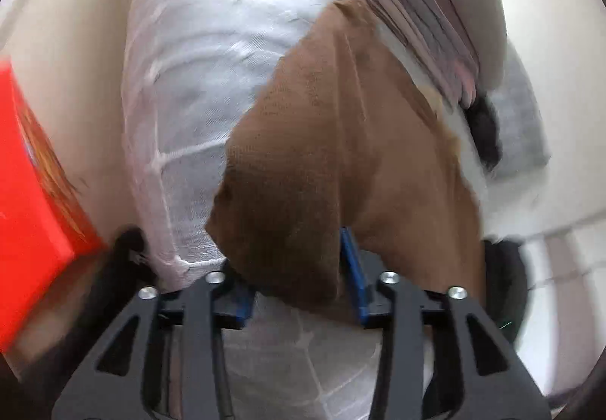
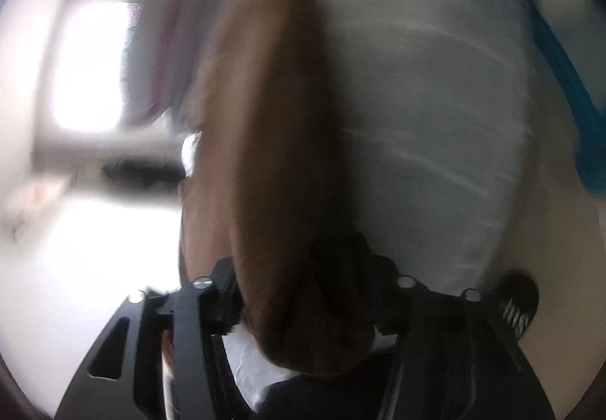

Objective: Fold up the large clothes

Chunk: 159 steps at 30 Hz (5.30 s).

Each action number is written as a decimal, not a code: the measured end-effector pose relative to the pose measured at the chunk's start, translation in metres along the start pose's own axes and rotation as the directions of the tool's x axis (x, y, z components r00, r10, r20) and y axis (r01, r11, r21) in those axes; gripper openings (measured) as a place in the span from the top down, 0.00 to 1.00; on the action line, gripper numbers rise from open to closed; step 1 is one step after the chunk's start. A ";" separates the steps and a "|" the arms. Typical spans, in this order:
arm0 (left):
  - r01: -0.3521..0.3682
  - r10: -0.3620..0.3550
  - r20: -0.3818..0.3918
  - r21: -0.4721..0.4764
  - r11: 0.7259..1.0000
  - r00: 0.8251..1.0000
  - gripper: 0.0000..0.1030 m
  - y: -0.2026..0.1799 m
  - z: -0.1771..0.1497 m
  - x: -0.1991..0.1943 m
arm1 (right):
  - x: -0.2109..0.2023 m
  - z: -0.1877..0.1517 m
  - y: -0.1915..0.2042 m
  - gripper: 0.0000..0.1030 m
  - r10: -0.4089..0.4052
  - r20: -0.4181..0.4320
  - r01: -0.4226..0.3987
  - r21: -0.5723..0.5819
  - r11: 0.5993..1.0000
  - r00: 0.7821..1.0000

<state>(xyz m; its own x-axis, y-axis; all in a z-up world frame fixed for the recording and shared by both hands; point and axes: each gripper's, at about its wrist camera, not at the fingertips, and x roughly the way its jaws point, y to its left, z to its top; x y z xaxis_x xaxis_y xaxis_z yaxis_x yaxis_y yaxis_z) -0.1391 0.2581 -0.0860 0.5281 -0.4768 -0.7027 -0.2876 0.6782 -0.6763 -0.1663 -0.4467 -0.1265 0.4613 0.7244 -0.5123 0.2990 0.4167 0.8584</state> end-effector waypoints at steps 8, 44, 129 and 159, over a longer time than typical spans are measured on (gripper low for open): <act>-0.006 0.008 0.071 -0.028 1.000 0.997 0.38 0.000 0.012 0.002 | -0.054 -0.011 0.117 0.19 -0.209 0.439 0.355 -0.280 0.892 0.874; 0.052 -0.030 0.189 -0.111 0.992 0.982 0.50 0.002 0.017 0.003 | 0.161 -0.086 0.226 0.06 -0.410 0.367 0.531 -0.731 0.428 0.835; 0.120 -0.205 0.028 0.731 0.671 0.978 0.75 -0.380 -0.177 0.126 | 0.010 0.030 0.063 0.07 0.339 -0.002 -0.339 -0.019 0.941 0.941; -0.032 -0.074 0.134 0.653 0.756 0.988 0.24 -0.265 -0.122 0.013 | 0.063 0.156 0.099 0.06 0.115 -0.316 -0.204 -0.265 0.942 0.942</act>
<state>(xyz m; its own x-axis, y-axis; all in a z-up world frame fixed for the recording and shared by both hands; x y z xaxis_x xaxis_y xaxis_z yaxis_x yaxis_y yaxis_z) -0.1531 0.0038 0.0570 0.6499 -0.4465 -0.6151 0.2877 0.8936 -0.3446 0.0229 -0.4454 -0.0780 0.2051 0.9037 -0.3759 -0.0341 0.3904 0.9200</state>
